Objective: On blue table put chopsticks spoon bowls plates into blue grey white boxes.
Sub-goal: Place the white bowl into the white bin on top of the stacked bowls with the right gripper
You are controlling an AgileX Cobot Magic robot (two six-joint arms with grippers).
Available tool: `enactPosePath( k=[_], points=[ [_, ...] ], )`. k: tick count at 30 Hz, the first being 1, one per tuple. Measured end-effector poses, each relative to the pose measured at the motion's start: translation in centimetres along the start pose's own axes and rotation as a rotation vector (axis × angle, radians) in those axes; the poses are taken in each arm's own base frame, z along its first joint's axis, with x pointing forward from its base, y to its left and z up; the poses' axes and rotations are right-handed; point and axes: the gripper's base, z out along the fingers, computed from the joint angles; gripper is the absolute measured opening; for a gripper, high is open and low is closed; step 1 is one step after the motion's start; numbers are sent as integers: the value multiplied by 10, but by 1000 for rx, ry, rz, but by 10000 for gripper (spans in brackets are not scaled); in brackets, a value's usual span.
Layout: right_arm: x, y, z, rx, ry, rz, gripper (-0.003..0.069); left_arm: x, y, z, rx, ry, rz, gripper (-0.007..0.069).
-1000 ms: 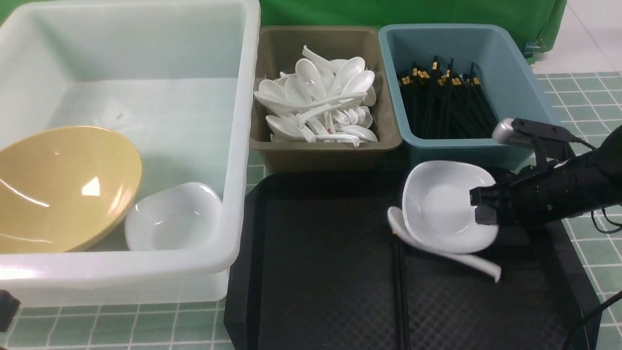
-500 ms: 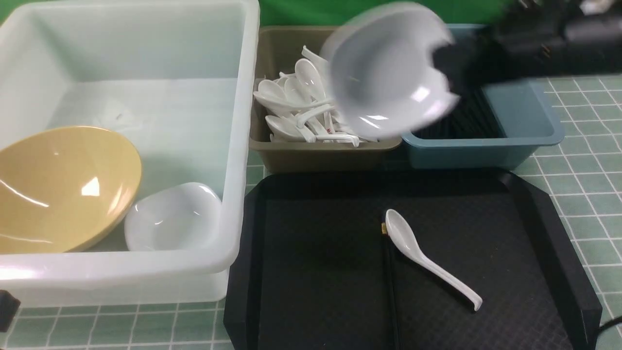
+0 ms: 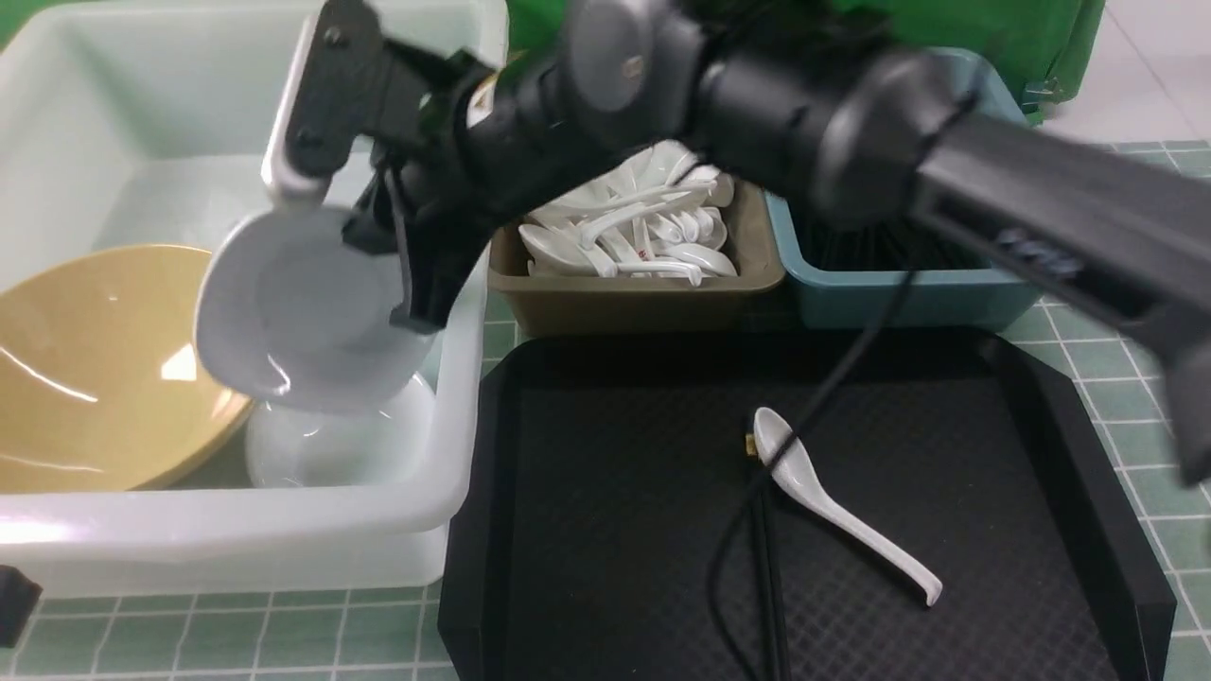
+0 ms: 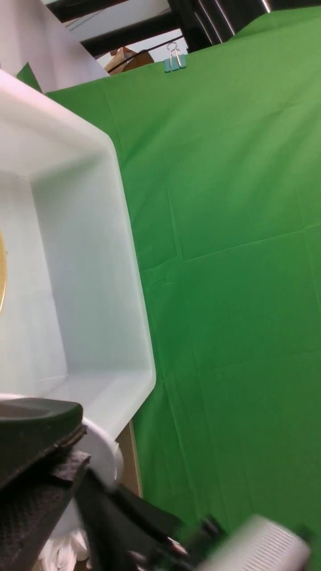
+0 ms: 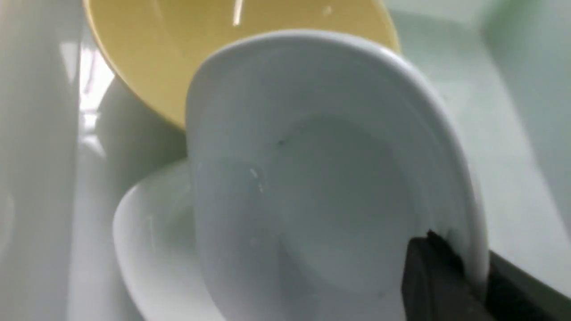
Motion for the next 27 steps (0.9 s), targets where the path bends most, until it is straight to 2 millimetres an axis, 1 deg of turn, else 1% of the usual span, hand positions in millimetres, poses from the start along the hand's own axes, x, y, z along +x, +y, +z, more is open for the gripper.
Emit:
enactPosePath(
  k=[2,6,10,12,15,18,19,20,21,23,26,27],
  points=[
    [2,7,19,-61,77,-59,69,0,0,-1,-4,1,2,22],
    [8,13,35,-101,114,-68,69,0,1,-2,-7,-1,11,22],
    [12,14,41,-109,127,-56,71,0,1,-2,-8,-1,31,22],
    [14,15,44,-110,136,-34,90,1,1,-2,-10,3,33,22],
    [16,15,45,-104,149,-5,163,1,1,-2,-12,6,34,22],
    [18,11,44,-89,151,36,276,1,1,-2,-12,6,37,22],
    [18,10,44,-87,152,47,309,1,1,-2,-12,6,37,22],
    [18,10,44,-85,153,60,325,1,1,-2,-12,6,37,22],
    [20,7,42,-74,156,93,398,1,1,-2,-13,5,37,22],
    [21,6,42,-71,157,120,431,0,1,-2,-13,3,37,22],
    [20,5,40,-66,163,160,450,0,1,-3,-14,-1,37,22],
    [20,4,36,-62,175,190,452,1,2,-3,-19,6,31,22]
  ],
)
